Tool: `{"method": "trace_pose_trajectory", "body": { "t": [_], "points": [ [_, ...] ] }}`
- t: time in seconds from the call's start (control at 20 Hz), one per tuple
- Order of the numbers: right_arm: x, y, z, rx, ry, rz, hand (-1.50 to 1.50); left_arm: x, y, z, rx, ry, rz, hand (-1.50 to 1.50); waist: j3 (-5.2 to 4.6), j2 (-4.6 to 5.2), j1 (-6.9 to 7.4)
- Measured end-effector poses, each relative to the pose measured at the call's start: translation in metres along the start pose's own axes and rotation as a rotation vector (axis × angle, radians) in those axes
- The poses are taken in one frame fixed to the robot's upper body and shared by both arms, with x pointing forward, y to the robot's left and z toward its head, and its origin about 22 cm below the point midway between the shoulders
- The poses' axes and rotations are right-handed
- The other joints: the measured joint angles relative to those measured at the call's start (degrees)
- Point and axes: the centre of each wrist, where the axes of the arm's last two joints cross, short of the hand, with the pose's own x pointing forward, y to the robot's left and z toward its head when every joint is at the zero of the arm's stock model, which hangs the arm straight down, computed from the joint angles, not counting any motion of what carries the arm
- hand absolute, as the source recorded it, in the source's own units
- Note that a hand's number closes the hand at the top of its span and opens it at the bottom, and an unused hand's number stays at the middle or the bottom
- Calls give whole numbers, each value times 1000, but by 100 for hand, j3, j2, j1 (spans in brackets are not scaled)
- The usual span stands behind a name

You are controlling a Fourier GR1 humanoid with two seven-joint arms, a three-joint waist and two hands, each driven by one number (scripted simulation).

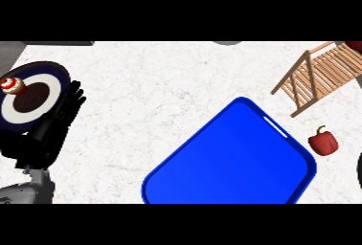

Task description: Pick the tomato from the tray and place it in the tiered shelf

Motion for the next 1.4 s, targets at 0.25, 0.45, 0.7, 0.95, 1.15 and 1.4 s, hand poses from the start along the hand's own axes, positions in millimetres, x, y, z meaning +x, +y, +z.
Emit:
{"method": "trace_pose_trajectory", "body": {
  "t": [0.25, 0.45, 0.7, 0.95, 1.15, 1.4],
  "points": [
    [-20, -1, 13, -131, 176, 7, 150, -2, -2, 4, 8, 2, 4, 0, 4, -1, -2],
    [-28, -16, 26, -57, 253, 312, -150, 3, -1, 0, 8, -9, -3, 0, -9, 30, 14],
    [-37, -29, 30, 39, 333, 450, -150, 6, -2, -3, 5, -4, 5, 0, -4, 24, 48],
    [-39, -53, 23, -56, 389, 364, -150, 2, -5, 1, 2, 1, 5, 0, 0, 8, 43],
    [-34, -71, 13, -169, 392, 193, -150, 0, -7, 1, -1, 3, 4, 0, 1, -2, 21],
    [-27, -108, 8, -320, 418, -13, -150, -4, -5, 1, 8, 10, 3, 0, -4, -23, -25]
  ]
}}
